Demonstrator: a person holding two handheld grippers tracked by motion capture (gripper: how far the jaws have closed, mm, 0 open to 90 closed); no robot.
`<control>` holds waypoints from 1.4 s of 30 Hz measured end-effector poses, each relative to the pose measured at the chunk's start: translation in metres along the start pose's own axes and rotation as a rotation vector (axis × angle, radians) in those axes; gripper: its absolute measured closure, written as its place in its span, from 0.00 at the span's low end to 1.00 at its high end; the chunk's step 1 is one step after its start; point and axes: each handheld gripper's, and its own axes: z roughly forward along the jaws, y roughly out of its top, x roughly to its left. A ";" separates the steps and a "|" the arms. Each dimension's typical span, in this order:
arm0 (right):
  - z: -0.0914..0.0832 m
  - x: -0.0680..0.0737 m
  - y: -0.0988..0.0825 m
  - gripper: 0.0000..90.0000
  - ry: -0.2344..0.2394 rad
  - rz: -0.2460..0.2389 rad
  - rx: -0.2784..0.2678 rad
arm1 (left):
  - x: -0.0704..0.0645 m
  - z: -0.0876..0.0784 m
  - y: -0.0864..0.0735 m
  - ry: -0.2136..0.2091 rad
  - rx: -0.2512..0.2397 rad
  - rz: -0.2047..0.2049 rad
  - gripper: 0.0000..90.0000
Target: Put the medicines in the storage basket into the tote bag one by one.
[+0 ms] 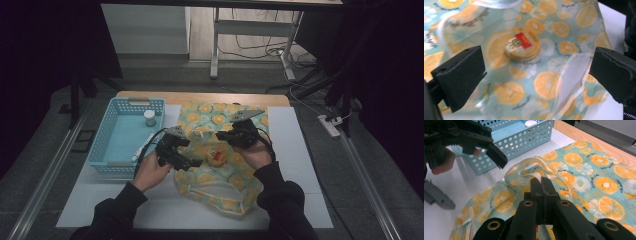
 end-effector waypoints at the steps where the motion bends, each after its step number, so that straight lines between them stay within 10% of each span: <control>1: 0.000 0.000 0.000 1.00 -0.002 0.001 0.000 | 0.001 -0.003 -0.001 0.001 -0.005 -0.002 0.01; 42: 0.001 0.001 0.000 1.00 0.004 0.003 0.007 | 0.060 -0.086 -0.043 0.272 0.027 -0.152 0.00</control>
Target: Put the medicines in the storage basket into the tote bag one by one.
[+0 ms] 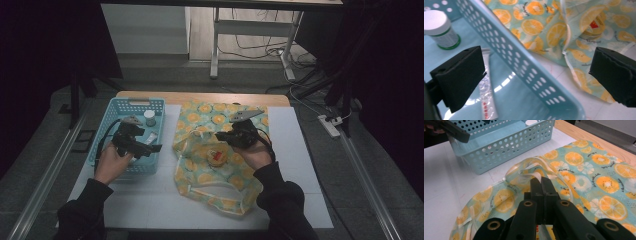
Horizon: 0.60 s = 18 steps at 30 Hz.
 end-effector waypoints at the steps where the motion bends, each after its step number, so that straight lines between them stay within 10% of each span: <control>1: 0.000 0.000 0.000 1.00 0.000 0.000 -0.001 | 0.002 0.000 -0.001 0.008 0.004 -0.004 0.00; 18: 0.000 0.000 0.000 1.00 0.000 -0.001 -0.005 | 0.039 0.012 -0.004 0.072 0.115 -0.022 0.00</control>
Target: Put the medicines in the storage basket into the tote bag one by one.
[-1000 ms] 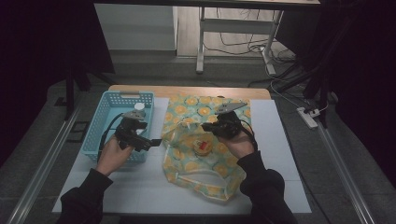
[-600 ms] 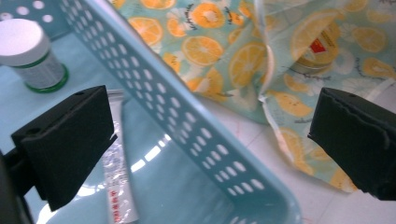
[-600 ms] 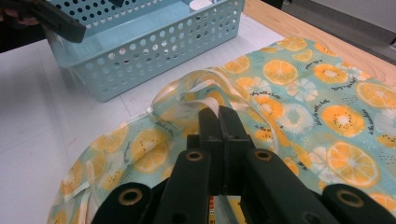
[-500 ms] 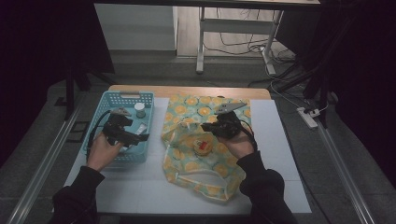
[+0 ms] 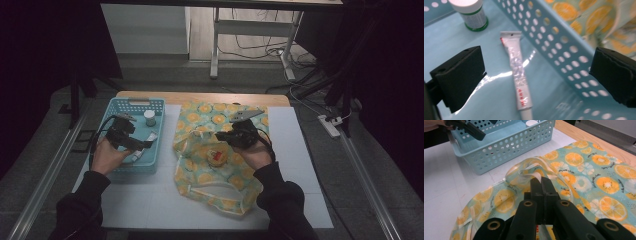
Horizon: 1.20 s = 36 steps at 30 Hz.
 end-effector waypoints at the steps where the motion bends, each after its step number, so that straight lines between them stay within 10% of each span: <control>1: 0.000 0.000 0.000 1.00 0.000 0.000 0.000 | 0.002 0.001 0.001 -0.007 0.007 -0.003 0.00; 12: -0.005 0.000 0.002 1.00 -0.002 0.000 -0.011 | 0.014 0.030 0.006 -0.028 0.093 -0.028 0.00; 20: -0.003 0.001 0.002 1.00 0.000 -0.006 -0.008 | 0.014 0.044 0.005 0.044 0.196 -0.040 0.02; 36: -0.003 0.001 0.002 1.00 0.001 -0.006 -0.008 | 0.011 0.055 0.004 0.051 0.297 -0.015 0.68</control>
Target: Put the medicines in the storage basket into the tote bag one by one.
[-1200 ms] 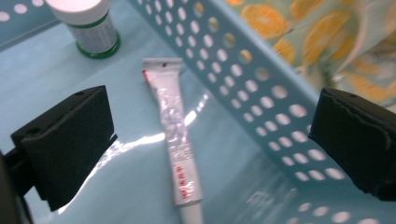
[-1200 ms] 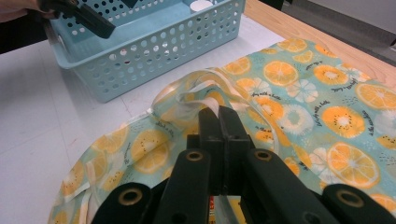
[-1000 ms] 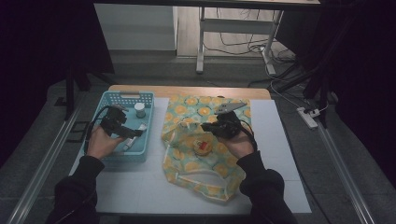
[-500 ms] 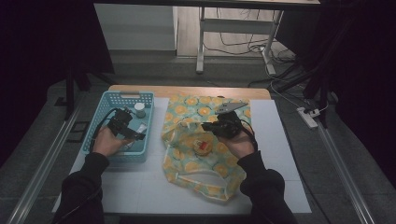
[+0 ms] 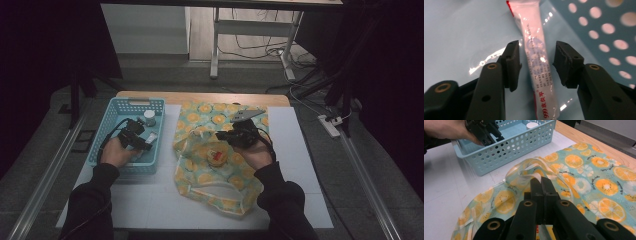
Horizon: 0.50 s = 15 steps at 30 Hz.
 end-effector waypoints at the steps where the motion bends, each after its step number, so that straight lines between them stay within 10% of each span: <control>1: 0.000 0.000 0.000 1.00 0.000 -0.001 0.000 | 0.000 0.000 0.000 0.005 0.001 -0.004 0.71; 15: -0.001 0.000 0.000 1.00 -0.002 0.000 -0.005 | 0.004 -0.008 0.000 0.000 -0.051 -0.074 0.81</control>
